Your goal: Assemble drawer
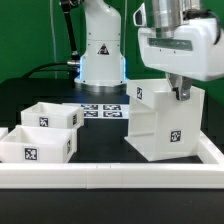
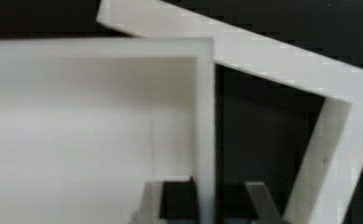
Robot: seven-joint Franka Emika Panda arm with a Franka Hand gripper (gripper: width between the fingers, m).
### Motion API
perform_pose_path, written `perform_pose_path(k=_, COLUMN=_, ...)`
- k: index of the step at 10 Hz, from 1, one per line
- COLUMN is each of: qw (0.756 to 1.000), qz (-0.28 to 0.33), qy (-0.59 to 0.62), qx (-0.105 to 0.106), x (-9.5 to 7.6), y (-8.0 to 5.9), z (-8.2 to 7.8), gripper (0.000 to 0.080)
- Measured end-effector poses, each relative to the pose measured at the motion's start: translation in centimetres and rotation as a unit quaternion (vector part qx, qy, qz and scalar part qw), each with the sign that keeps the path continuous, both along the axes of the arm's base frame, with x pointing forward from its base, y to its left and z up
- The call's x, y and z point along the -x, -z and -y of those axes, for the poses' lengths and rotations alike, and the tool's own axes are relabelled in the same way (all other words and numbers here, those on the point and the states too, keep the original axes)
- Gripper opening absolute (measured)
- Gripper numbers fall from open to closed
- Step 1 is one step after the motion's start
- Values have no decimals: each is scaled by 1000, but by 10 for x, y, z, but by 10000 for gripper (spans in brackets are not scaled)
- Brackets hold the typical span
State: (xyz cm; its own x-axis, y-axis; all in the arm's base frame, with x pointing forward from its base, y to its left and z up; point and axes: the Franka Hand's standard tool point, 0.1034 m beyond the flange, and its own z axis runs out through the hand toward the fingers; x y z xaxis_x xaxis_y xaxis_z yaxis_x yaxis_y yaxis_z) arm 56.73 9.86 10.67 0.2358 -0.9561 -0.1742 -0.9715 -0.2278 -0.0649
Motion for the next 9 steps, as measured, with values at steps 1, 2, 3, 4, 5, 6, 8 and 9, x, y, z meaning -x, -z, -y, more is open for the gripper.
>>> perform_pose_path(k=1, qw=1000, qz=-1, qy=20, qx=-5, x=-4, y=0, z=3, gripper=38)
perform_pose_path(k=2, qw=999, qz=-3, qy=54, qx=-11, x=-10, y=-1, z=6, gripper=38)
perform_pose_path(k=3, qw=998, qz=0, qy=57, qx=-12, x=-17, y=-1, z=7, gripper=38)
perform_pose_path(k=4, qw=998, qz=3, qy=57, qx=-13, x=-26, y=-1, z=7, gripper=38)
perform_pose_path(k=5, qw=998, qz=2, qy=56, qx=-16, x=-35, y=-1, z=4, gripper=38)
perform_pose_path(k=6, qw=998, qz=6, qy=56, qx=-18, x=-45, y=0, z=2, gripper=38)
perform_pose_path(k=8, qw=998, qz=17, qy=58, qx=-21, x=-64, y=-1, z=1, gripper=38)
perform_pose_path(k=9, qw=998, qz=19, qy=58, qx=-21, x=-70, y=-1, z=1, gripper=38)
